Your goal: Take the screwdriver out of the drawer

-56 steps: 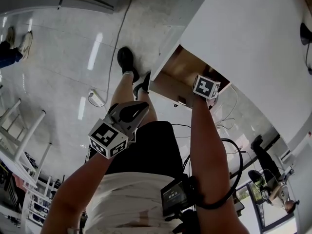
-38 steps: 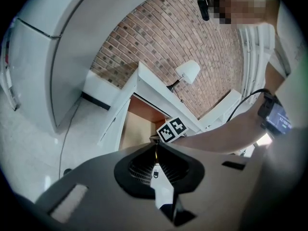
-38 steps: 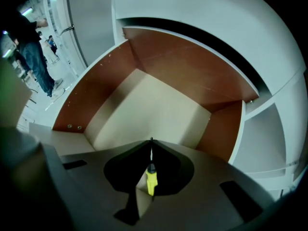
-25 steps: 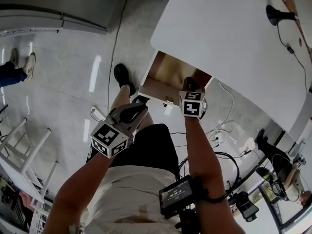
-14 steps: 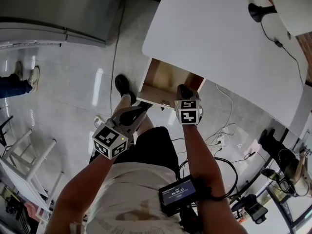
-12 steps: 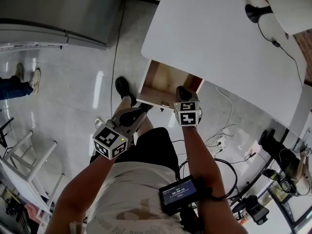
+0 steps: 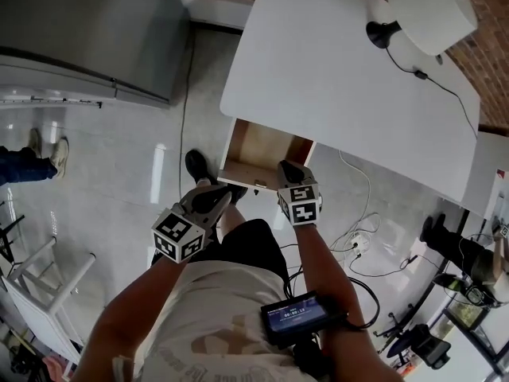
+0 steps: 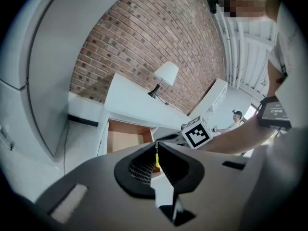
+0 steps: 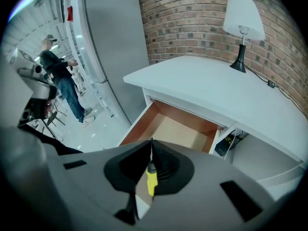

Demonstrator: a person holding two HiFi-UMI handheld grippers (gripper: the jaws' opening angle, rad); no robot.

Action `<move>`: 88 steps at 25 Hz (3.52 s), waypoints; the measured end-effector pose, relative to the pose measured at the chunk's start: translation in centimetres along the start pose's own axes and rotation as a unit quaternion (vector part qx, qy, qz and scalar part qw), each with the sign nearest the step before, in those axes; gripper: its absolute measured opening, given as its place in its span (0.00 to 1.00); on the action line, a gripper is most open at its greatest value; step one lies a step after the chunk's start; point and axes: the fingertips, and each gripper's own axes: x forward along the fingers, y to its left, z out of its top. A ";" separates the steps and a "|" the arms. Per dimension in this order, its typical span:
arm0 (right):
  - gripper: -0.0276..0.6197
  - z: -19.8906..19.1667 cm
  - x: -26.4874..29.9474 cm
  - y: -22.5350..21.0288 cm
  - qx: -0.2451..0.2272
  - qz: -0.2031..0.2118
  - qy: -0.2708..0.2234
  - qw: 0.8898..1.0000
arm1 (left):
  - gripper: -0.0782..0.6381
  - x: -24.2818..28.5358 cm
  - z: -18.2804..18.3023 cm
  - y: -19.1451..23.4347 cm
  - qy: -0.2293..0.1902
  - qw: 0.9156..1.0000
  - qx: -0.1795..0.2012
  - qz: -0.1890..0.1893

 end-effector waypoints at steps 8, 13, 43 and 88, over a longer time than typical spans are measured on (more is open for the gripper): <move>0.06 0.7 -3.5 0.2 0.025 0.004 -0.020 0.999 | 0.13 -0.4 2.2 -1.5 0.008 0.999 0.032 -0.009; 0.06 1.2 -5.2 0.0 0.045 0.000 -0.042 0.998 | 0.13 -0.1 3.7 -2.3 0.004 0.999 0.049 -0.014; 0.06 6.4 -15.2 0.0 0.079 0.018 -0.147 0.986 | 0.13 0.7 7.5 -6.5 0.013 0.992 0.117 -0.052; 0.06 11.3 -23.5 3.6 0.033 0.066 -0.289 0.954 | 0.13 -2.2 11.2 -8.2 -0.056 0.986 0.157 -0.022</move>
